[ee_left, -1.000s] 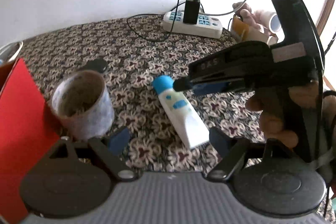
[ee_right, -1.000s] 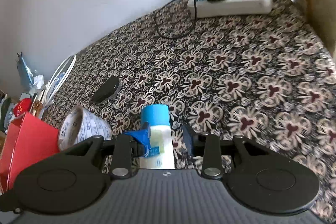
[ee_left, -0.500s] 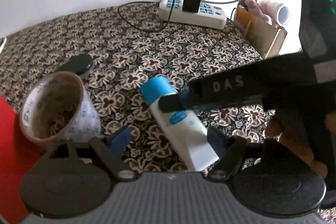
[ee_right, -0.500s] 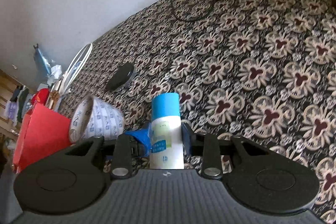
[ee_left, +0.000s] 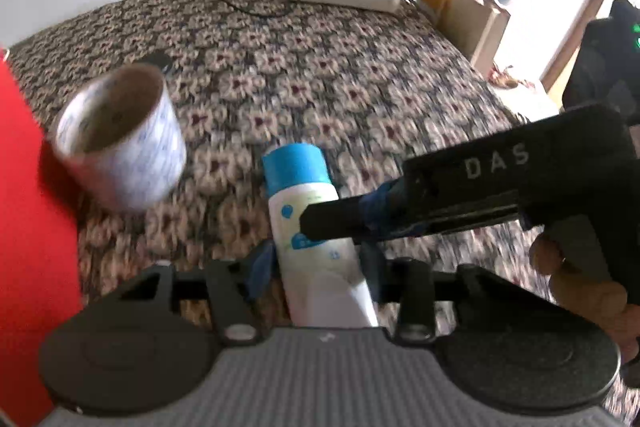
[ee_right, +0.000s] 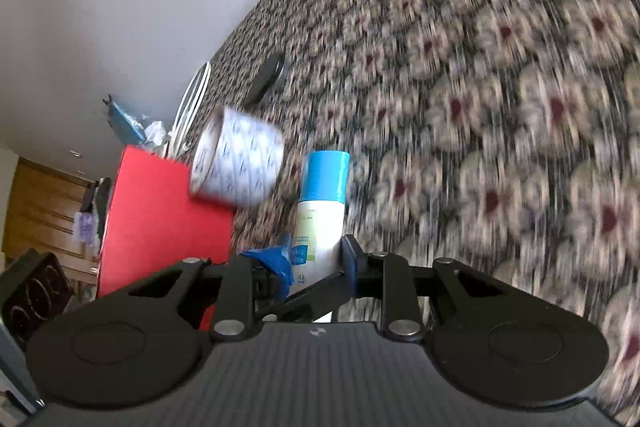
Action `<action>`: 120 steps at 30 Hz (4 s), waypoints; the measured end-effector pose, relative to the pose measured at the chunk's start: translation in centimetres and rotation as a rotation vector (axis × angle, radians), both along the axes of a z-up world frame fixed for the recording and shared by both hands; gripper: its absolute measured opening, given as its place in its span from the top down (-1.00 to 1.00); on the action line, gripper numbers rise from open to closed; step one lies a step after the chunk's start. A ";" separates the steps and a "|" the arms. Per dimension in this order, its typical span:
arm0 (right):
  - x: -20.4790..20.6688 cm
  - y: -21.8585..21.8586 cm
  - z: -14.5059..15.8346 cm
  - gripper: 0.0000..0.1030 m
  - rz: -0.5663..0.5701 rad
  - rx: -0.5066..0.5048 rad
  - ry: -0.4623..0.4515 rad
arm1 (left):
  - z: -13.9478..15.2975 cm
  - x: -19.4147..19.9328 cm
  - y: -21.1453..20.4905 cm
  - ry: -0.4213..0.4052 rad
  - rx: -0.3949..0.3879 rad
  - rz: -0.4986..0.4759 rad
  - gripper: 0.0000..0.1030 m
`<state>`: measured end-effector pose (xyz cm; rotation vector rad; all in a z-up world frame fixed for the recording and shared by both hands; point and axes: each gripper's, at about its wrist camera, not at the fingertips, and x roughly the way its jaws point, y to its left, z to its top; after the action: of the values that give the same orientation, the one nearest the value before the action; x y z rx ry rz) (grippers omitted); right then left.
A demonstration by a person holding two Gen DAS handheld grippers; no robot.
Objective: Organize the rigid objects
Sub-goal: 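Lift the tube with the right gripper and carry it over the red box, then lower the tube into the red box and open the right gripper, then withdraw the right gripper from the red box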
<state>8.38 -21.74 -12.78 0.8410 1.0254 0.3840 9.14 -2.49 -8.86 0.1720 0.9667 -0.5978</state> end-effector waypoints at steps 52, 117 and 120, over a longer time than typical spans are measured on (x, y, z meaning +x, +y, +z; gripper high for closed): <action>3.1 29.7 10.8 0.79 0.172 -0.368 -0.155 | 8.1 1.2 27.5 -0.050 -0.153 0.145 0.39; -6.1 27.8 14.5 0.77 -0.075 -0.357 -0.269 | 13.3 -3.7 26.2 -0.193 0.211 0.324 -0.24; -6.4 27.1 14.8 0.77 -0.049 -0.347 -0.276 | 13.8 -4.1 25.5 -0.206 0.225 0.342 -0.25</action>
<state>1.98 5.40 2.02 0.4838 0.7833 0.2605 5.07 22.98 4.92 0.2568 0.8366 -0.1530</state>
